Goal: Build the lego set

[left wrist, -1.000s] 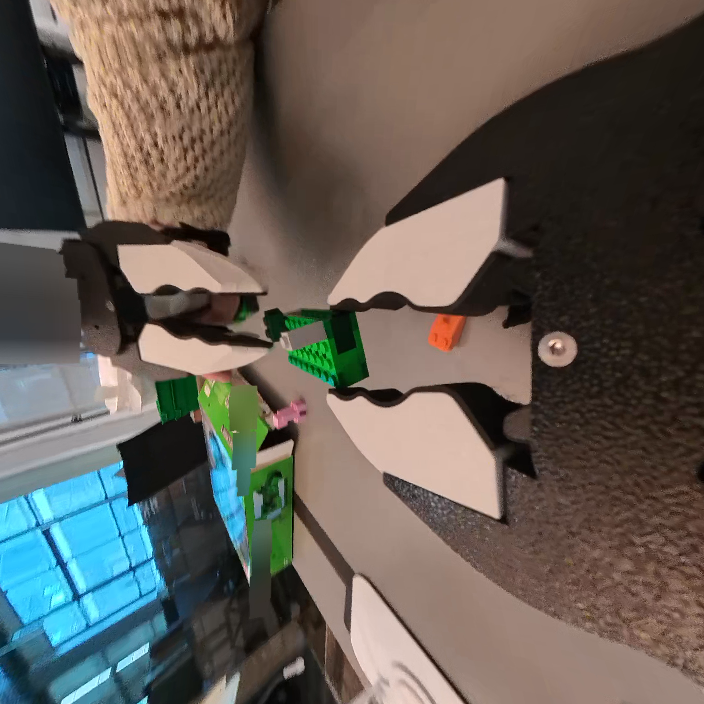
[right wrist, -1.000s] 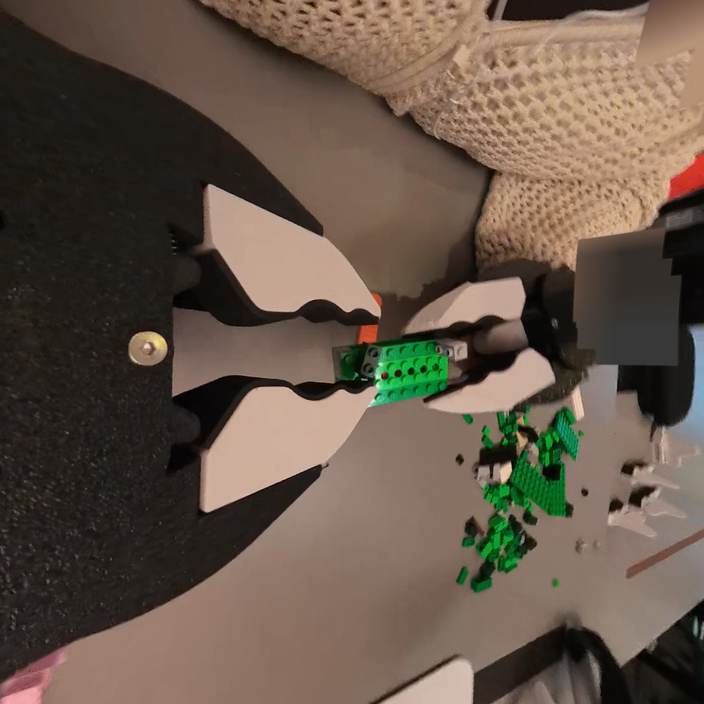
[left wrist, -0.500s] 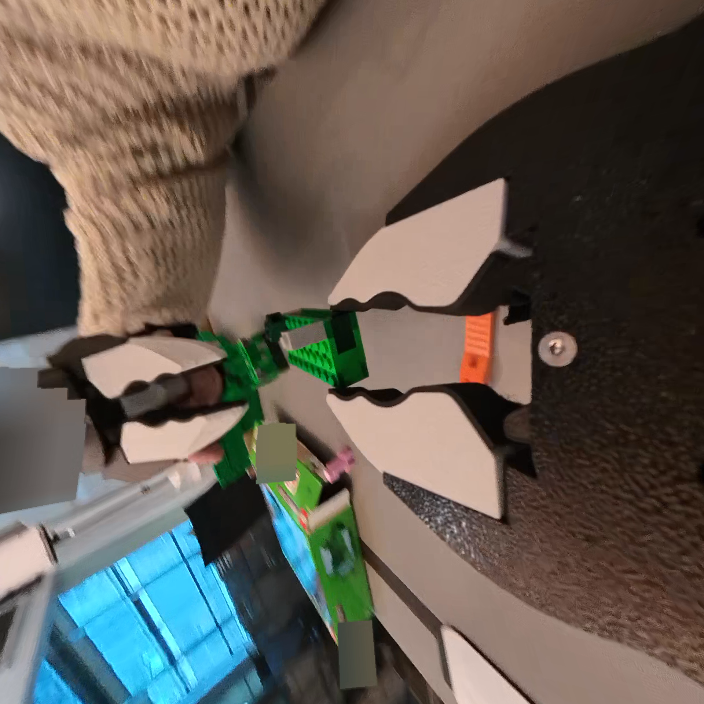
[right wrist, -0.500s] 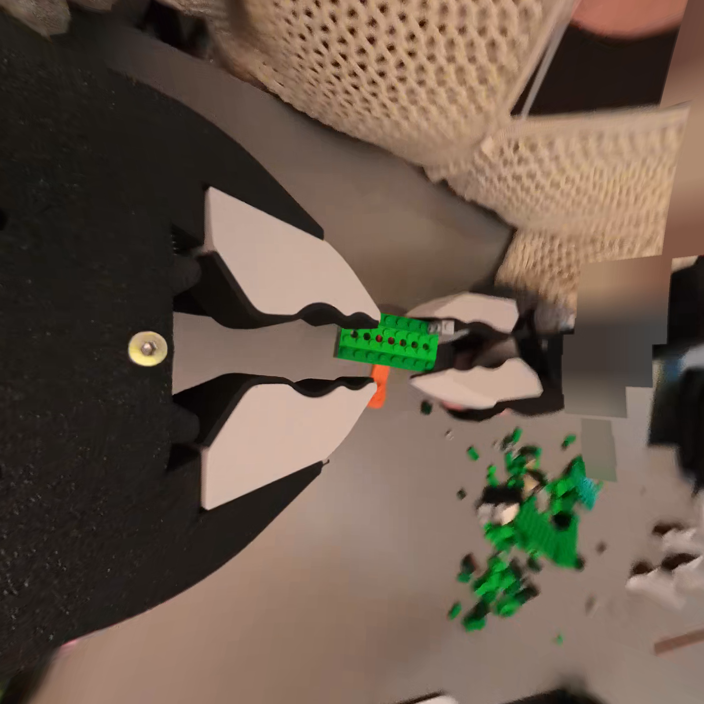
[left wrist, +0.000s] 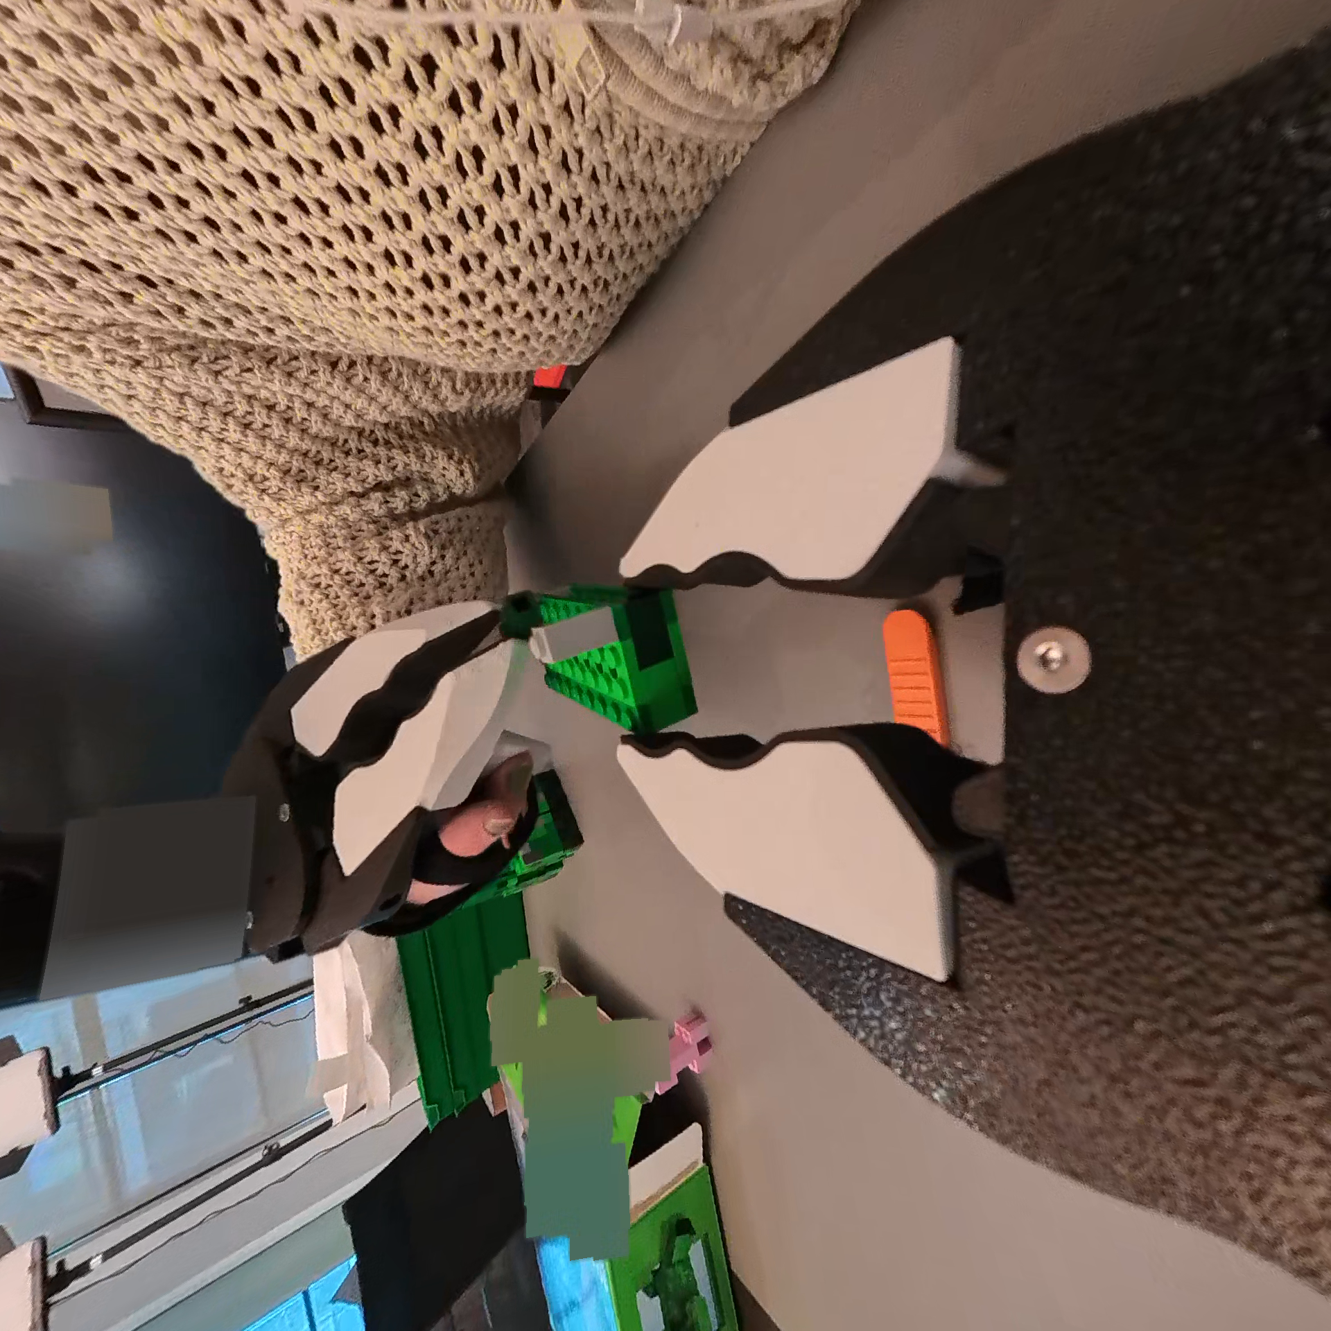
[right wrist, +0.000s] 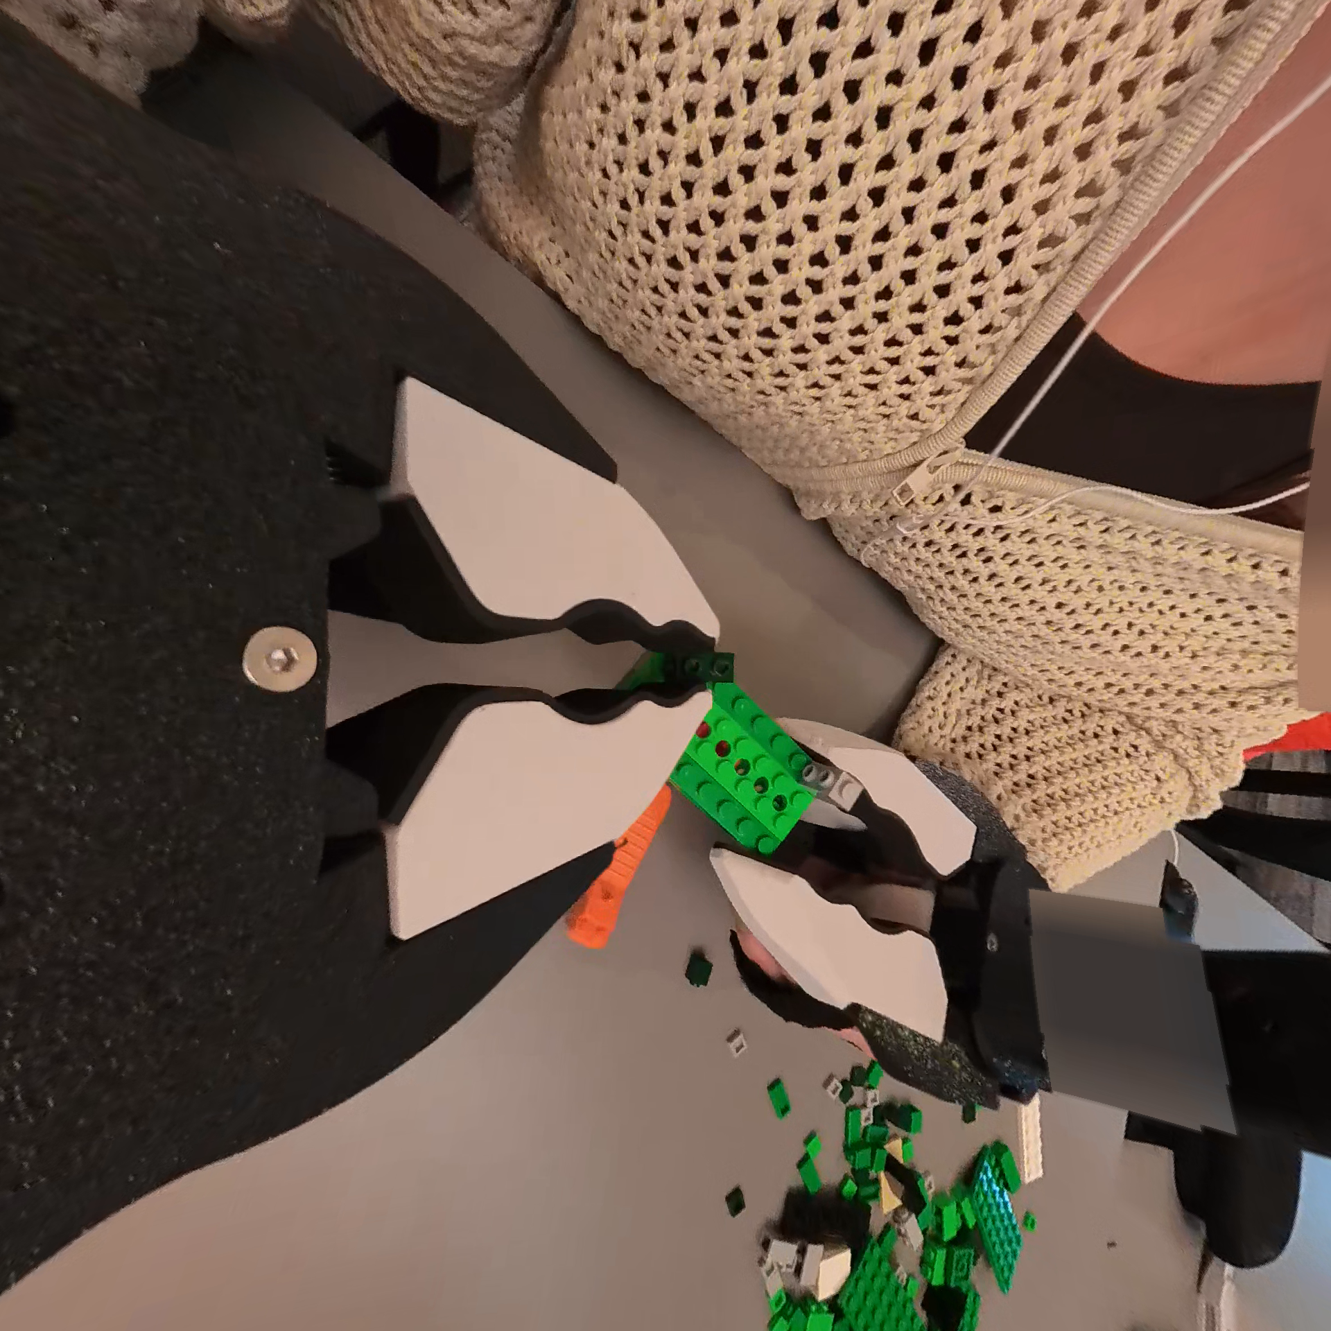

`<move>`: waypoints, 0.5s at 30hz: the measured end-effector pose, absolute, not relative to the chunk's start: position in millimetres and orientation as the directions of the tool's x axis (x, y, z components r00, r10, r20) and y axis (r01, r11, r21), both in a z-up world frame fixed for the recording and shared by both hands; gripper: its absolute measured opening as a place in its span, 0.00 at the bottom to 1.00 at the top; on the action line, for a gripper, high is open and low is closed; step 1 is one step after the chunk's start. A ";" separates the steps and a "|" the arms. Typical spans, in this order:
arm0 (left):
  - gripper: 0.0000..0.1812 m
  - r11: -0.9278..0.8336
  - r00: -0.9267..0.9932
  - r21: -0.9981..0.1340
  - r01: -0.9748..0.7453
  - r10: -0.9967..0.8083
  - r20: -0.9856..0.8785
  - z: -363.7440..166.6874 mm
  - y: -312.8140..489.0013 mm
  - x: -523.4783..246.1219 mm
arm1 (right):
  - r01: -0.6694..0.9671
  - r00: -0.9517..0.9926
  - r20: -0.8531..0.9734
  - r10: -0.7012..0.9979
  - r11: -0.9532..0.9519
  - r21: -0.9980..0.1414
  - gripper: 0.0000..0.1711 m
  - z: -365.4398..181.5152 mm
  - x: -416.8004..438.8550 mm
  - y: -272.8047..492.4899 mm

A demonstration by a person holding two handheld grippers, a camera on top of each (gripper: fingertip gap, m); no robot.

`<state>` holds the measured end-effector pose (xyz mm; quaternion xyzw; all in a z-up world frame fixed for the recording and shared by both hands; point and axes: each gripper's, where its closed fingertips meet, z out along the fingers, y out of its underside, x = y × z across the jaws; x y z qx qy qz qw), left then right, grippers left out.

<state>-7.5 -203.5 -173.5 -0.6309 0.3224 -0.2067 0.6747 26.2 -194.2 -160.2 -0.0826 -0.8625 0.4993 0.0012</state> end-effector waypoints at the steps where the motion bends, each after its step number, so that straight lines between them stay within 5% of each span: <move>1: 0.21 0.104 0.700 -0.985 -0.135 -0.693 -0.169 -175.4 -202.7 -7.3 | 0.144 -0.986 -0.079 0.149 0.497 -0.856 0.04 -161.1 26.9 -192.2; 15: 0.21 -0.281 0.344 -0.888 -0.364 -0.927 0.152 -229.6 -143.0 -4.8 | 0.256 -0.816 0.073 0.573 0.472 -0.843 0.03 -170.0 40.5 -110.7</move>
